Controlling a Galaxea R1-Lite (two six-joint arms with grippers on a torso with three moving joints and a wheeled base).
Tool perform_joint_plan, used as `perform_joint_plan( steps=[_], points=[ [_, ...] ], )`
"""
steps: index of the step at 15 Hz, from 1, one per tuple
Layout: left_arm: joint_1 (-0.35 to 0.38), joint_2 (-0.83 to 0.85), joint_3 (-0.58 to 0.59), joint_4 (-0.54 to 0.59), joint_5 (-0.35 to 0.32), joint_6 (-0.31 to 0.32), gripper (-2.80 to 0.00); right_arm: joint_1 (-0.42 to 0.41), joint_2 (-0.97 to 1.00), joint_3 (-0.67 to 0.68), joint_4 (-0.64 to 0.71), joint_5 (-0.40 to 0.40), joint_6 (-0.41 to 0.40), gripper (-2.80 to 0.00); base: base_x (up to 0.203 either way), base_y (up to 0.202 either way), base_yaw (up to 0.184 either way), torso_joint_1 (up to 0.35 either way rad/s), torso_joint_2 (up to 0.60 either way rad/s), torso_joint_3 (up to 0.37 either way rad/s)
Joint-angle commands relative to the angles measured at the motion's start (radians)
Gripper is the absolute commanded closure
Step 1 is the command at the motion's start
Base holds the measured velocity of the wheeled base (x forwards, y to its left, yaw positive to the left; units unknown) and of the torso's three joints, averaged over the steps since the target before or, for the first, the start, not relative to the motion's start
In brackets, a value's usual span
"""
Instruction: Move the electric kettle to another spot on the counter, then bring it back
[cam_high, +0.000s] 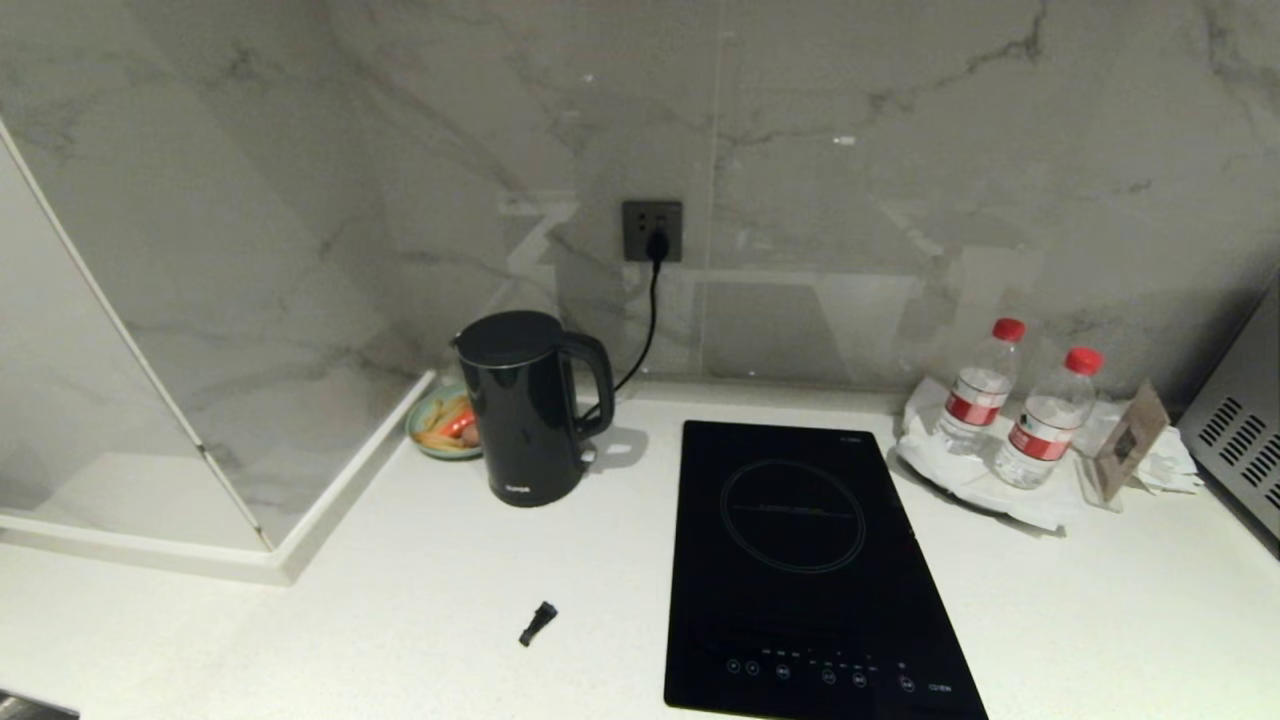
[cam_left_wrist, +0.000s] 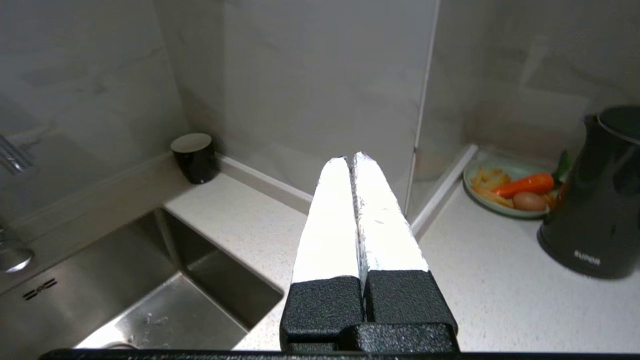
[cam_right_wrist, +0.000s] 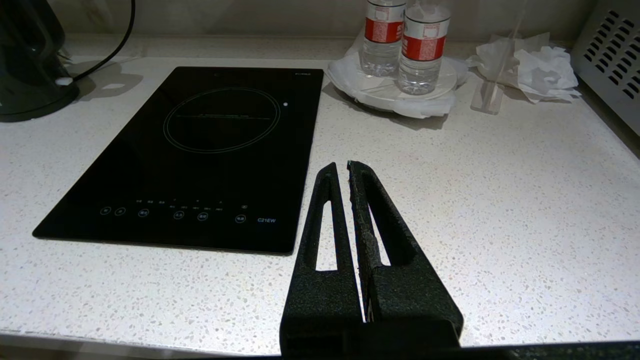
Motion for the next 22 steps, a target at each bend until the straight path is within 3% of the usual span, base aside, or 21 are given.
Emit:
perform_joint_plan(
  steps=[1,3,5,7,8,22],
  points=[
    [0.027,-0.105,0.072,0.004,-0.124,0.006,0.00,0.000,0.000,0.000,0.000,0.000,-0.001,0.00,0.000,0.000,0.000,0.000,0.00,0.000],
    [0.020,-0.231,0.179,0.057,-0.285,0.007,0.00,0.000,0.000,0.000,0.001,0.000,0.001,0.00,0.000,0.000,0.000,0.000,0.00,0.000],
    [0.017,-0.260,0.303,0.098,-0.366,-0.015,0.00,0.000,0.000,0.000,0.001,0.000,0.002,0.00,0.000,0.000,0.000,0.000,0.00,0.000],
    [0.017,-0.258,0.374,0.078,-0.510,-0.026,0.00,0.000,0.000,0.000,0.001,0.000,0.001,0.00,0.000,0.000,0.000,0.000,0.00,0.000],
    [0.016,-0.257,0.411,0.052,-0.530,-0.030,0.00,0.000,0.000,0.000,0.001,0.000,0.001,0.00,0.000,0.000,0.000,0.000,0.00,0.000],
    [0.016,-0.257,0.410,0.037,-0.544,-0.052,0.00,0.000,0.000,0.000,0.000,-0.001,0.008,0.00,0.000,0.000,0.000,0.000,0.00,0.000]
  ],
)
